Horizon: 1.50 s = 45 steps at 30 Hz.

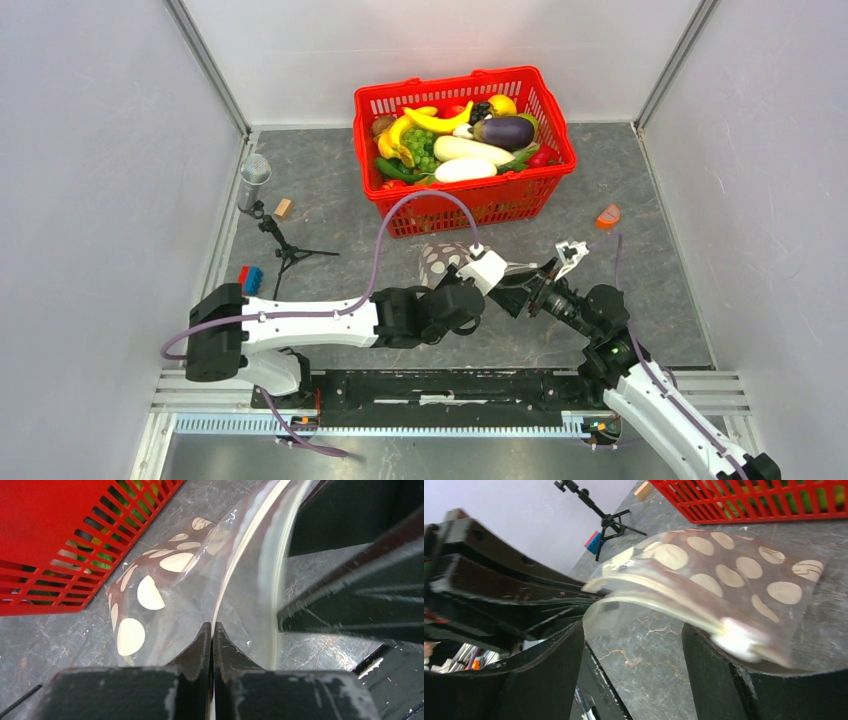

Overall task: Place the food in the zip-top bag and seal the zipper
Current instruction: Open the zipper of the food storage bag.

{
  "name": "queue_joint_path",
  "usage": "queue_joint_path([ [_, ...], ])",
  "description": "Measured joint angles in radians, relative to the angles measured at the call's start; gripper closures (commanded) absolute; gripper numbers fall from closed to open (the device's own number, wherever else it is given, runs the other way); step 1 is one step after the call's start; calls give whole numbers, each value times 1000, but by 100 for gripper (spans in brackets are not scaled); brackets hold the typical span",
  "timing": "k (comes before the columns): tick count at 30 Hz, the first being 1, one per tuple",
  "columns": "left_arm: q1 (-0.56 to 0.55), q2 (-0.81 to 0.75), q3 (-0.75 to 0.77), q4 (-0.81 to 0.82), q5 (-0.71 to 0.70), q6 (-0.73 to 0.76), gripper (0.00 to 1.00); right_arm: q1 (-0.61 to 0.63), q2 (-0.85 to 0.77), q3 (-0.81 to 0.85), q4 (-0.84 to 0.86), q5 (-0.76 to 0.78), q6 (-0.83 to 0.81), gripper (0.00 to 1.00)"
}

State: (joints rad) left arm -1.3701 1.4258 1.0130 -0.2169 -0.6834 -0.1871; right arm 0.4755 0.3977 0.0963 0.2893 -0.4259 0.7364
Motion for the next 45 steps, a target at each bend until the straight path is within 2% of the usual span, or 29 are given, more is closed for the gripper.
queue_joint_path([
  [7,61,7,42,-73,40,-63,98,67,5,87,-43,21,-28,22],
  [10,81,-2,51,-85,58,-70,98,68,-11,108,-47,32,-31,28],
  [12,82,-7,61,-89,77,-71,98,68,-2,120,-51,50,-32,37],
  [14,82,-16,69,-90,106,-76,98,68,20,122,-52,70,-32,40],
  [16,82,-29,74,-89,133,-85,98,74,52,121,-51,101,-24,54],
  [19,82,-55,74,-89,160,-97,98,85,80,118,-51,141,-15,68],
  [21,87,-71,74,-89,170,-106,98,92,87,118,-51,157,-16,83],
  [24,114,-90,74,-88,200,-119,98,97,84,137,-107,190,-49,98],
  [32,240,-200,74,-101,242,-121,97,99,126,466,-537,328,-296,100],
  [35,252,-256,75,-123,274,-120,90,99,154,547,-633,340,-375,100],
  [38,253,-300,75,-144,354,-121,74,99,189,556,-658,293,-411,100],
  [41,252,-327,74,-171,409,-123,60,99,224,530,-607,189,-401,100],
  [43,253,-342,65,-192,428,-127,56,99,248,516,-565,129,-384,100],
  [45,253,-359,49,-219,438,-134,45,104,287,512,-514,71,-364,100],
])
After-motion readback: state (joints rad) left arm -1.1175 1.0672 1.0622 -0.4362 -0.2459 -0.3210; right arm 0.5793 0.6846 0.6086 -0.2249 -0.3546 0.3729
